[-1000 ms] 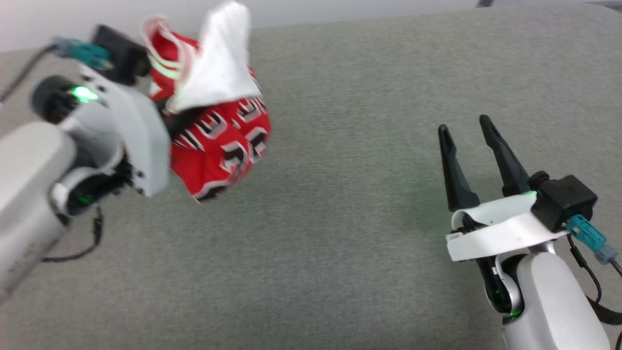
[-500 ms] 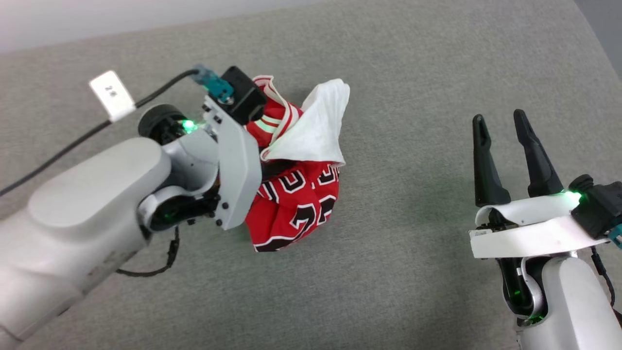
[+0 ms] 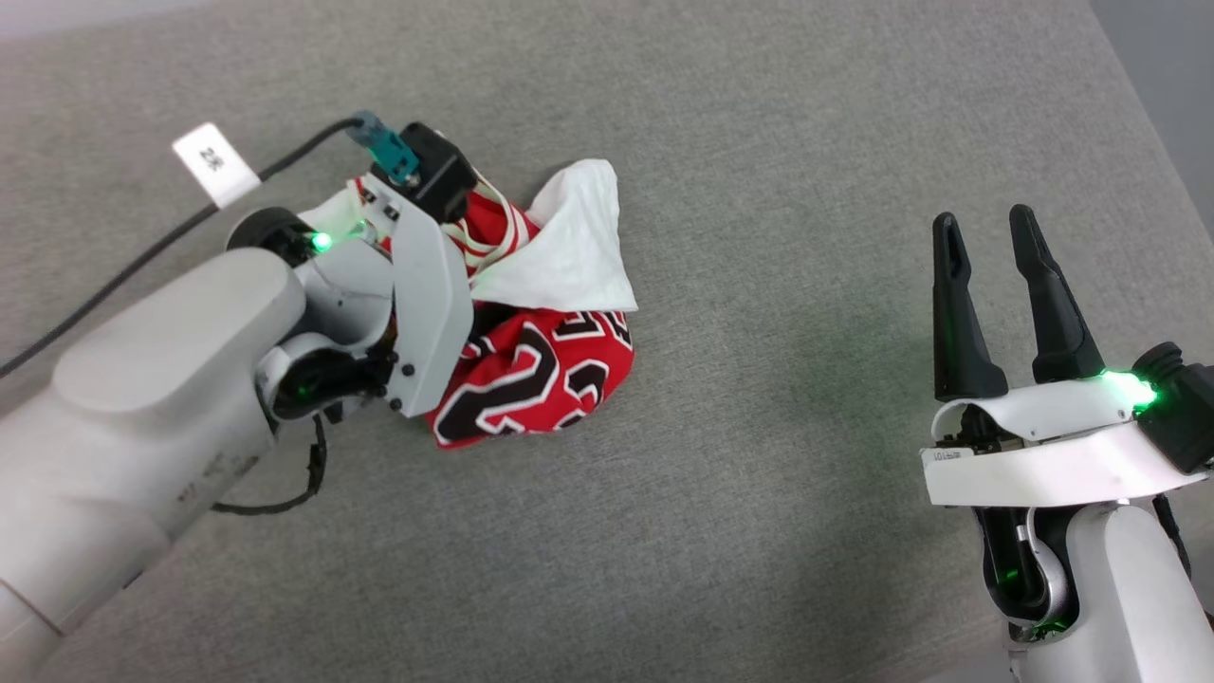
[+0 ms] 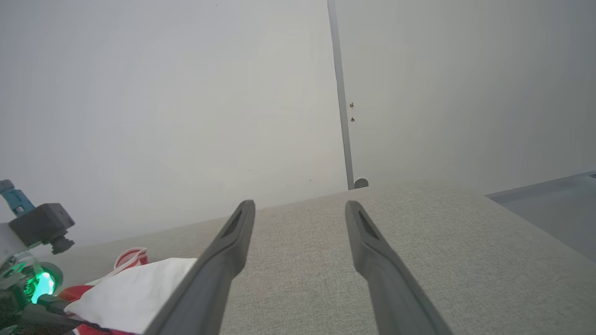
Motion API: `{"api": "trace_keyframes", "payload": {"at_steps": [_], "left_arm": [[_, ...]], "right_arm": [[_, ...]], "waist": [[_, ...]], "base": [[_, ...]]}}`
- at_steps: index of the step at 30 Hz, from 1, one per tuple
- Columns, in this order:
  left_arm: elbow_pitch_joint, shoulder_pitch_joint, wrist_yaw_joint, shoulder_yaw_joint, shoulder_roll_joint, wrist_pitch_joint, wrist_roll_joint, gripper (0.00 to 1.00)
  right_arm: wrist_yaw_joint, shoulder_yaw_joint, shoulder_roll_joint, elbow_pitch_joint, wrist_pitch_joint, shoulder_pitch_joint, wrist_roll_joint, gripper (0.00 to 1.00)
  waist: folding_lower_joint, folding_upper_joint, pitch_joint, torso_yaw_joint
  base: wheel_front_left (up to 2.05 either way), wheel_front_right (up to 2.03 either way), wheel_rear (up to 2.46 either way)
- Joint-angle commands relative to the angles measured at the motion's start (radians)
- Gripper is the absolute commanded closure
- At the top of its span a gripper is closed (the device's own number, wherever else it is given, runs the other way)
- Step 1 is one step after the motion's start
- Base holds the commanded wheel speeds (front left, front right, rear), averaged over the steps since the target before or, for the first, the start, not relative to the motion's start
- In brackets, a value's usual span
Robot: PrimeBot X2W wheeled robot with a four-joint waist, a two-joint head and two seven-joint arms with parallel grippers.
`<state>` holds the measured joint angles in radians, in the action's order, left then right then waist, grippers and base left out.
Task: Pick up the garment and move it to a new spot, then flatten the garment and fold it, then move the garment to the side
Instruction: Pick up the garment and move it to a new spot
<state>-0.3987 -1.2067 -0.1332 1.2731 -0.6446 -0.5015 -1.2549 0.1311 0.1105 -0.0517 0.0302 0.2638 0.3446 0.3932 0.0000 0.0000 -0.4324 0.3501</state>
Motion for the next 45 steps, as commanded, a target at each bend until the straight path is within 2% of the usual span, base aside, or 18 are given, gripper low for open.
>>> {"api": "trace_keyframes", "payload": {"at_steps": [1,10,11,13,14,15,25,33,45], "left_arm": [[-0.028,0.036,0.005,0.015,0.0,-0.013,0.004,1.0],[-0.066,0.079,0.012,0.032,-0.006,-0.071,0.043,1.0],[-0.064,0.08,0.012,0.032,-0.003,-0.07,0.048,0.85],[-0.052,0.079,0.012,0.032,0.004,-0.051,0.072,0.44],[-0.046,0.078,0.011,0.032,0.006,-0.045,0.07,0.18],[-0.039,0.075,0.011,0.031,0.008,-0.031,0.072,0.0],[0.049,0.02,0.004,0.009,0.033,0.124,0.021,0.0],[0.099,0.044,0.004,0.005,0.034,0.309,-0.057,0.0],[0.031,0.302,0.004,0.001,-0.022,0.596,-0.173,0.0]], "right_arm": [[-0.001,0.003,0.002,-0.007,0.001,-0.004,0.007,0.0],[-0.001,0.005,0.002,-0.024,0.001,0.012,0.018,0.0],[-0.001,0.004,0.002,-0.024,0.001,0.014,0.016,0.0],[-0.001,0.004,0.002,-0.023,0.001,0.015,0.008,0.0],[-0.001,0.005,0.002,-0.021,0.001,0.016,0.005,0.0],[-0.001,0.007,0.002,-0.017,0.001,0.017,0.001,0.0],[-0.001,0.008,0.001,0.058,0.001,0.025,-0.075,0.0],[-0.001,-0.013,0.001,0.138,0.001,0.008,-0.143,0.0],[-0.001,-0.097,0.001,0.214,-0.016,-0.076,-0.231,0.0]], "waist": [[0.0,0.0,-0.029,0.028],[0.0,0.0,-0.054,0.042],[0.0,0.0,-0.054,0.039],[0.0,0.0,-0.049,0.029],[0.0,0.0,-0.046,0.022],[0.0,0.0,-0.041,0.016],[0.0,0.0,0.062,-0.114],[0.0,0.0,0.162,-0.225],[0.0,0.0,0.285,-0.358]], "base": [[0.0,0.0,0.0],[0.0,0.0,0.0],[0.0,0.0,0.0],[0.0,0.0,0.0],[0.0,0.0,0.0],[0.0,0.0,0.0],[0.0,0.0,0.0],[0.0,0.0,0.0],[0.0,0.0,0.0]]}}
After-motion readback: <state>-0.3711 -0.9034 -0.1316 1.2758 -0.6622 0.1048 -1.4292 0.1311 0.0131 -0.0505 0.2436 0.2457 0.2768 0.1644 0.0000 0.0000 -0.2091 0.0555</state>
